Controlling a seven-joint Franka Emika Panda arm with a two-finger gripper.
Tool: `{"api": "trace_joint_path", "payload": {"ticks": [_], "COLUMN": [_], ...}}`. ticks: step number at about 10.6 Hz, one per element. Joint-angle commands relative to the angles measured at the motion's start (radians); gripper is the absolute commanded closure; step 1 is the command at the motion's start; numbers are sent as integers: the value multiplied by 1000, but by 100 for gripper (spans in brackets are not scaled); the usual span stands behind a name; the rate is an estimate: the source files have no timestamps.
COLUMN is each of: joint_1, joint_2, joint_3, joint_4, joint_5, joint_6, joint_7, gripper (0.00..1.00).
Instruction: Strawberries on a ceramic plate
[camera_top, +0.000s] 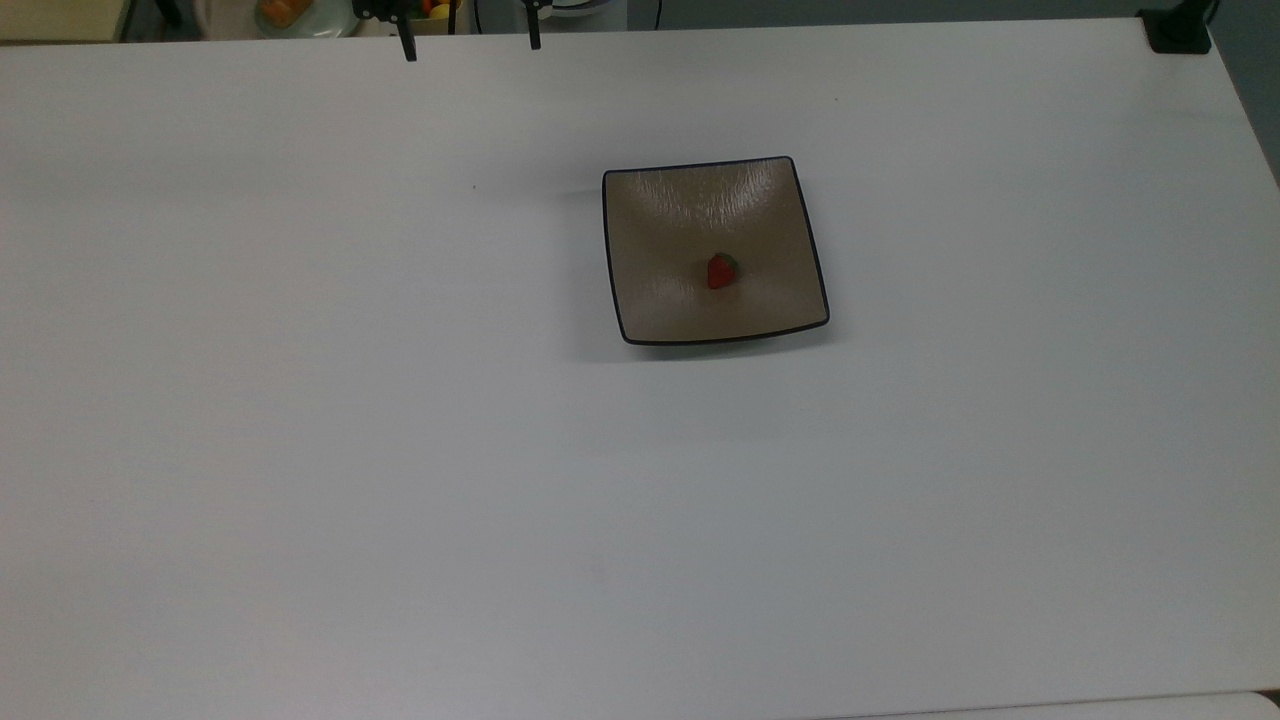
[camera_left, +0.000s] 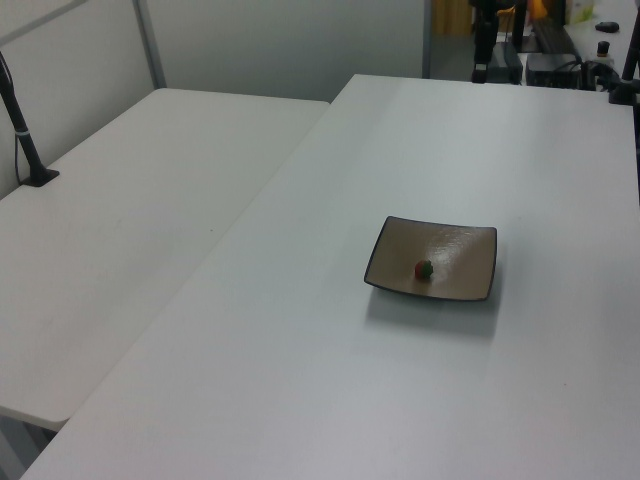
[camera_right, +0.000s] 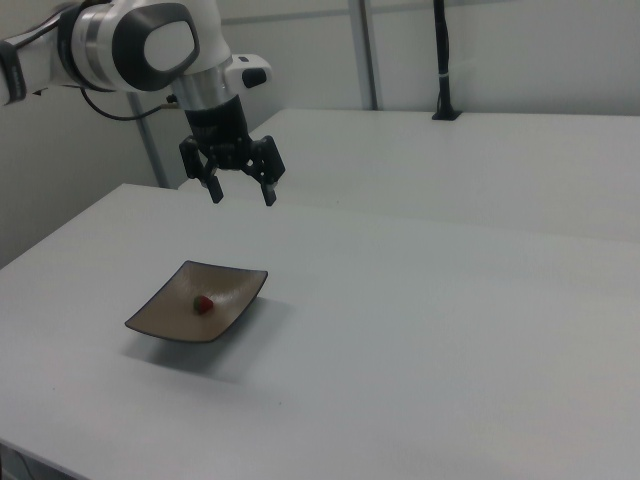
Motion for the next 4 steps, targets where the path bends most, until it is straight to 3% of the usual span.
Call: {"api": "trace_joint_path", "payload": {"ticks": [1, 4], "joint_1": [-3, -1], "joint_2": [-15, -15], "joint_3": [-1, -1], "joint_4": [-26, -27], "joint_5": [22, 22], "joint_6": [26, 25], "joint_7": [-13, -13], "gripper": [0, 0]}}
